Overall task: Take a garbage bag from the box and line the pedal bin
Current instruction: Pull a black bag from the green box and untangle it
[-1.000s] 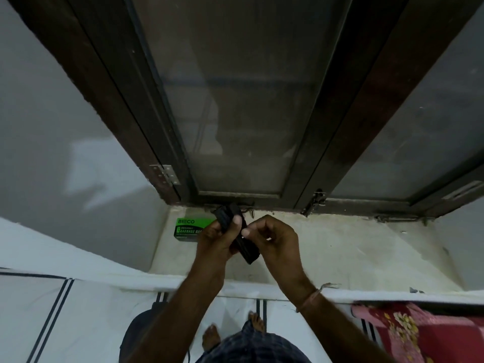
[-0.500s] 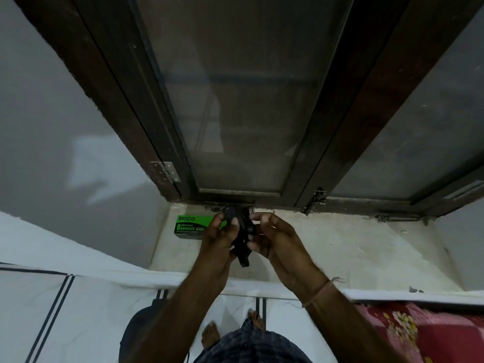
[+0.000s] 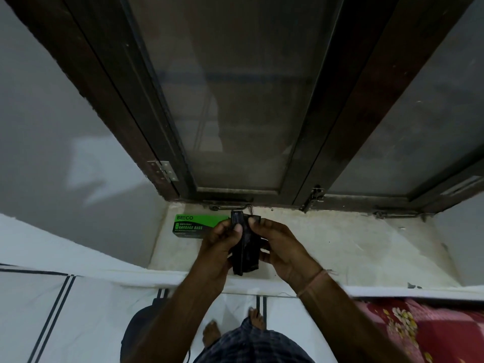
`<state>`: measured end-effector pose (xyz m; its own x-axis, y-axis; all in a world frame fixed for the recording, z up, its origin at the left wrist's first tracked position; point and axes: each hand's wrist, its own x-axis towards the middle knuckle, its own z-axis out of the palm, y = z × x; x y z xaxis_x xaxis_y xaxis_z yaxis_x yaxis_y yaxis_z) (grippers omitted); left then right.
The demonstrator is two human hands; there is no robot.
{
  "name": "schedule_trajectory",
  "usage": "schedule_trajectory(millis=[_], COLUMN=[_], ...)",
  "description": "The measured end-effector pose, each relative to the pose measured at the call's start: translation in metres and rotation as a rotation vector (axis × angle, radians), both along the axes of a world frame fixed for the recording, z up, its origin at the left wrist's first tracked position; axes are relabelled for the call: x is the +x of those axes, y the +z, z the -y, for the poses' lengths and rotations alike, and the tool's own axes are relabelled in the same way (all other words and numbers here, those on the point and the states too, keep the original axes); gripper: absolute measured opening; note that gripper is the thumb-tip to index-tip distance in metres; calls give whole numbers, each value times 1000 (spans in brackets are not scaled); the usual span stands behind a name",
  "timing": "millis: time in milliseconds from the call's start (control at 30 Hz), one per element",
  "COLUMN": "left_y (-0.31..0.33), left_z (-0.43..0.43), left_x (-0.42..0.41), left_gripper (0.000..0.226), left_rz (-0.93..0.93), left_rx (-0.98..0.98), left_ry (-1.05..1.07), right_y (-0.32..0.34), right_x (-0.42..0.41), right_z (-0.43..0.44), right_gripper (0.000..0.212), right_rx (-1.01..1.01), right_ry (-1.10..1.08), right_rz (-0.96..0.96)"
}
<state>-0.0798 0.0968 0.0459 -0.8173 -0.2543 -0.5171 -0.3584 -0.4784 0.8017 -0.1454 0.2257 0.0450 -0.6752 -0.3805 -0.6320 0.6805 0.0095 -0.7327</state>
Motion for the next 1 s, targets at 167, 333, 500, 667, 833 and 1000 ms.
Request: schedule_trajectory(millis=[167, 333, 500, 667, 833, 1000], left_y=[-3, -4, -8, -6, 0, -7], left_z=[-4, -4, -3, -12, -14, -4], left_x=[1, -2, -6, -10, -8, -3], left_gripper=[30, 28, 23, 36, 24, 25], left_rz=[-5, -6, 59, 82, 11, 31], left_rx=[108, 18, 60, 224, 101, 105], left_ry=[9, 4, 38, 121, 64, 124], right_y=[-5, -5, -8, -5, -1, -2], right_x=[0, -2, -9, -3, 7, 4], right_z=[0, 1, 3, 14, 15, 7], right_gripper=[32, 31, 19, 31, 44, 31], right_rx=[18, 85, 104, 115, -43, -60], right_ry=[-47, -72, -161, -170, -111, 47], right_rz=[-27, -119, -110, -177, -150, -292])
